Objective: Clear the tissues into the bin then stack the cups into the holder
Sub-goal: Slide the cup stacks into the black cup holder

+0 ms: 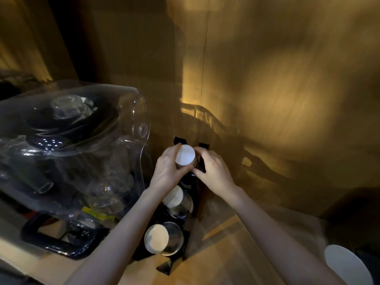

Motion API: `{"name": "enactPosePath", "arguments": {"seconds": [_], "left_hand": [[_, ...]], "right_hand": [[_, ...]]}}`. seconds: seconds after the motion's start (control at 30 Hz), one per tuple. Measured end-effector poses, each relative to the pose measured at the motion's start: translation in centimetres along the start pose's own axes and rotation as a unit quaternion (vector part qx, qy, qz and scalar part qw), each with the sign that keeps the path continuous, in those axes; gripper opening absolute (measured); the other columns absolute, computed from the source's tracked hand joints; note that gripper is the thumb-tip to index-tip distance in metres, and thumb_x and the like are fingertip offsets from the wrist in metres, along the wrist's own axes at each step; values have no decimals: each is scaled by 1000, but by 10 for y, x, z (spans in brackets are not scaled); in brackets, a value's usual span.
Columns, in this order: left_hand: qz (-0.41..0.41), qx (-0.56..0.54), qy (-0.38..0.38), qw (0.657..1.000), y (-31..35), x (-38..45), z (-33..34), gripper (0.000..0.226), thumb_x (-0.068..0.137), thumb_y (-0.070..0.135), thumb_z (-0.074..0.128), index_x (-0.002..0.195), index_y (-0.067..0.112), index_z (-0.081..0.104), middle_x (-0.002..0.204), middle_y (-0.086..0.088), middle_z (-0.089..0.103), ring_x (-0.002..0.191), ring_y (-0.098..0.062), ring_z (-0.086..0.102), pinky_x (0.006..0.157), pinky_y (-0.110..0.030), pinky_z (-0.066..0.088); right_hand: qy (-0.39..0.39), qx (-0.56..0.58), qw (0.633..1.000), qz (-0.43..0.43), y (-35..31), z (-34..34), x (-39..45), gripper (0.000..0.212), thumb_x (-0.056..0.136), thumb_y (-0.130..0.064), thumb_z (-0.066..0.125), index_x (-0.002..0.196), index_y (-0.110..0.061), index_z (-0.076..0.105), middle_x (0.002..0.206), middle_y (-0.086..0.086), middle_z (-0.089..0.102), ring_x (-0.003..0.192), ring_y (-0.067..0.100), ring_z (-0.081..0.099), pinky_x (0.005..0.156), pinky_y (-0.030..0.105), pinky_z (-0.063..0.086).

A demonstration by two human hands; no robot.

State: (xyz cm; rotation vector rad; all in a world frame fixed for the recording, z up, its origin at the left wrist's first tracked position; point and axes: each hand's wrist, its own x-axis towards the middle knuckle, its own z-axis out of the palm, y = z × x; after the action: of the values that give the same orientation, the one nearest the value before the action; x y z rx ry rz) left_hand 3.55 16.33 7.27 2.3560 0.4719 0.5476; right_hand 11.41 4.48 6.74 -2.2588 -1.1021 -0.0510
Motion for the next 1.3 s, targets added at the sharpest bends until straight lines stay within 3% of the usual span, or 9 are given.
{"name": "enactPosePath", "arguments": {"seconds": [0.17, 0.37, 0.5, 0.63, 0.8, 0.9, 1.03, 1.13, 1.3], "left_hand": [[12, 14, -15, 1000, -11, -2, 4, 73, 81, 32, 65, 141, 10, 28, 144, -12, 40, 132, -24, 40, 105, -32, 37], [84, 223, 24, 971, 10, -15, 18, 67, 91, 48, 36, 143, 8, 19, 154, -13, 23, 144, -25, 17, 116, -44, 21], [168, 277, -12, 946, 43, -30, 41, 59, 88, 42, 28, 136, 10, 37, 146, -10, 42, 137, -24, 35, 107, -49, 38], [211, 236, -59, 947, 73, -46, 78, 64, 88, 47, 22, 140, 11, 29, 151, -8, 33, 141, -23, 26, 112, -48, 28], [243, 207, -161, 934, 112, -75, 138, 61, 93, 46, 23, 145, 15, 16, 157, -5, 15, 146, -18, 8, 118, -41, 12], [236, 190, -231, 925, 131, -94, 181, 59, 95, 43, 27, 145, 14, 14, 158, -5, 12, 146, -18, 7, 118, -38, 12], [130, 137, -339, 922, 142, -113, 229, 52, 94, 43, 31, 130, 7, 42, 139, -18, 42, 130, -30, 38, 108, -40, 34], [65, 129, -398, 906, 144, -123, 259, 58, 89, 53, 22, 112, 11, 56, 122, -17, 58, 118, -33, 48, 98, -40, 42], [58, 102, -399, 909, 158, -136, 277, 49, 95, 39, 31, 97, 2, 62, 109, -26, 62, 108, -37, 54, 86, -39, 44]], "right_hand": [[-31, -74, 997, -20, -5, -6, -1, 52, 91, -24, 53, 138, -16, 32, 132, 13, 52, 126, 27, 42, 101, 37, 36], [-12, -204, 976, -78, 5, -17, -13, 49, 91, -19, 47, 137, -9, 34, 136, 11, 51, 131, 26, 38, 106, 41, 33], [24, -261, 963, -65, 23, -38, -47, 48, 85, -19, 55, 130, -6, 45, 131, 12, 57, 127, 27, 47, 104, 43, 38], [19, -263, 964, 23, 56, -64, -93, 54, 90, -28, 46, 140, -12, 30, 144, 8, 43, 136, 25, 33, 111, 43, 26], [61, -254, 952, 157, 108, -86, -169, 56, 89, -33, 50, 137, -9, 36, 140, 12, 47, 133, 27, 37, 108, 42, 31], [83, -231, 930, 274, 139, -90, -222, 55, 91, -35, 46, 139, -12, 32, 143, 9, 43, 136, 25, 31, 111, 41, 27], [115, -181, 884, 415, 162, -85, -277, 51, 90, -34, 46, 134, -11, 35, 137, 9, 47, 129, 26, 37, 105, 40, 35], [127, -128, 847, 501, 175, -84, -299, 49, 92, -32, 43, 134, -8, 35, 133, 14, 48, 121, 30, 44, 97, 42, 39], [140, -10, 804, 578, 183, -79, -307, 35, 95, -29, 40, 117, -3, 47, 117, 22, 60, 107, 37, 58, 84, 39, 48]]}}
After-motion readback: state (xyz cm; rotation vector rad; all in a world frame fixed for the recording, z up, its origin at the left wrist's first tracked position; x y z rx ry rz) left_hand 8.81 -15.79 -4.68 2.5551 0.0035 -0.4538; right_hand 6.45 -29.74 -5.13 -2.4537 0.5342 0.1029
